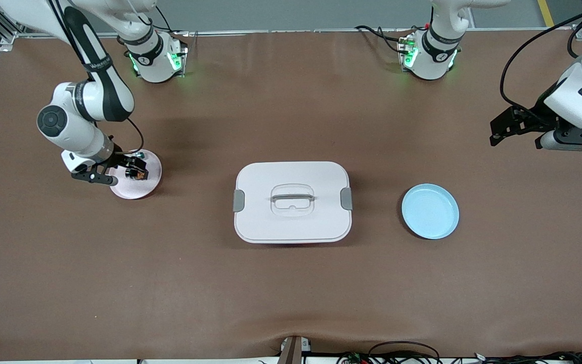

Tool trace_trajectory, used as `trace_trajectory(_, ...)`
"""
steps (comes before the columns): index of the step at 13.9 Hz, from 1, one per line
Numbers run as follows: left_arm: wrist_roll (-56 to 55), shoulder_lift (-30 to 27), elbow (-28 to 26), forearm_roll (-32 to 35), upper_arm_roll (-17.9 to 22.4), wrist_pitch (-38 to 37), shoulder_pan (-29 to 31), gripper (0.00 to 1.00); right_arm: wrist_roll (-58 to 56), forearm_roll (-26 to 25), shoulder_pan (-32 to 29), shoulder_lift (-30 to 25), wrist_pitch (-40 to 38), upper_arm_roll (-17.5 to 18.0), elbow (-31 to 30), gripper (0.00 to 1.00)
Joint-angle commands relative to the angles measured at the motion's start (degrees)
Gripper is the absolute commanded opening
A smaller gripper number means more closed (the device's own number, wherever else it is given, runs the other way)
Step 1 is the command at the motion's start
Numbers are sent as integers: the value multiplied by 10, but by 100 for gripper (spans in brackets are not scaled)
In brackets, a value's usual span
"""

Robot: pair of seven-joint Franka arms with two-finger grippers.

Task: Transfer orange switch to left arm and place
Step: 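Close the right gripper on the orange switch and lift it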

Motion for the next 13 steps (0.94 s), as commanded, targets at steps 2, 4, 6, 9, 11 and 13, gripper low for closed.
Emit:
trace_trajectory(2,6,2,12,2,1,-11,-1,100,11,-14,-6,44,50,1,-2,100)
trace_trajectory(4,6,1,11,2,1,-11,-1,100,8,-16,-5,50,53,1,-2,100)
trace_trajectory(6,6,2,11,1,1,-11,0,100,7,-26,-6,56,54,0,-2,100)
trace_trajectory(9,6,2,11,2,1,-11,2,100,7,-30,-6,56,54,-1,-2,100)
trace_trajectory(11,6,2,11,2,1,-11,2,100,4,-32,-5,57,53,-1,-2,78)
trace_trajectory(13,1,2,11,2,1,-11,6,100,4,-36,-6,58,51,-1,-1,23)
